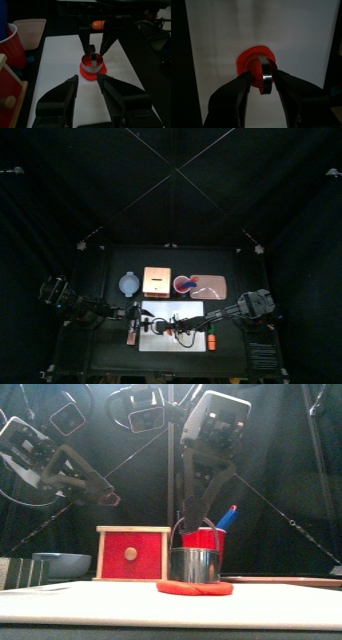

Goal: Get the cutter from the drawer then cut the dough then place the extra dough in the bowl
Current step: Cut the dough

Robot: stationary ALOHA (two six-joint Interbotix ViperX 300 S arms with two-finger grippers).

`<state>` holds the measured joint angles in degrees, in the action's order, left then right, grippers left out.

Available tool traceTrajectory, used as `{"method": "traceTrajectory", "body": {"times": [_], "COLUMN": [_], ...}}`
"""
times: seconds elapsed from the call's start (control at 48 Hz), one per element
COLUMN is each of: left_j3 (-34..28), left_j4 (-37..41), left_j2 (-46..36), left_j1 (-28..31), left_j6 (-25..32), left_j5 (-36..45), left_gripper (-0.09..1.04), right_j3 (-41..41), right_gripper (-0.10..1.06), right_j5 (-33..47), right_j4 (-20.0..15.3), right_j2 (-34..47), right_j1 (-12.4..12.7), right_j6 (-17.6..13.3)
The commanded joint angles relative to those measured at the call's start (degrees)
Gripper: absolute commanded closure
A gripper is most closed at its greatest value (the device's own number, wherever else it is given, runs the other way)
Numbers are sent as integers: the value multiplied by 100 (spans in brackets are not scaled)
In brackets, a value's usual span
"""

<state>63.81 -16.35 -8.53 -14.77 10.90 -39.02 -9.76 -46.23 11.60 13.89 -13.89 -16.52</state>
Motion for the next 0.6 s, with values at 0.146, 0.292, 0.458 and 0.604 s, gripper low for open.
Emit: {"method": "traceTrajectory", "body": {"times": [0.146, 0.292, 0.458, 0.604], "left_j3": [-255, -396, -589, -738], "left_j4": [-35, -35, -53, -44], "left_j2": [-44, 26, 132, 255], "left_j1": [18, 18, 26, 26], "left_j6": [18, 44, 123, 202], "left_j5": [-44, -62, -70, -70], "left_gripper": [18, 17, 17, 17], "right_j3": [-246, -650, -1345, -2347], "right_gripper": [19, 19, 19, 19], "right_j5": [123, 536, 1802, 3138], "right_j4": [114, 202, 246, 299], "right_j2": [-738, -1099, -1705, -2215], "right_j1": [44, 53, 62, 167], "right_j6": [-9, -44, -246, -316]}}
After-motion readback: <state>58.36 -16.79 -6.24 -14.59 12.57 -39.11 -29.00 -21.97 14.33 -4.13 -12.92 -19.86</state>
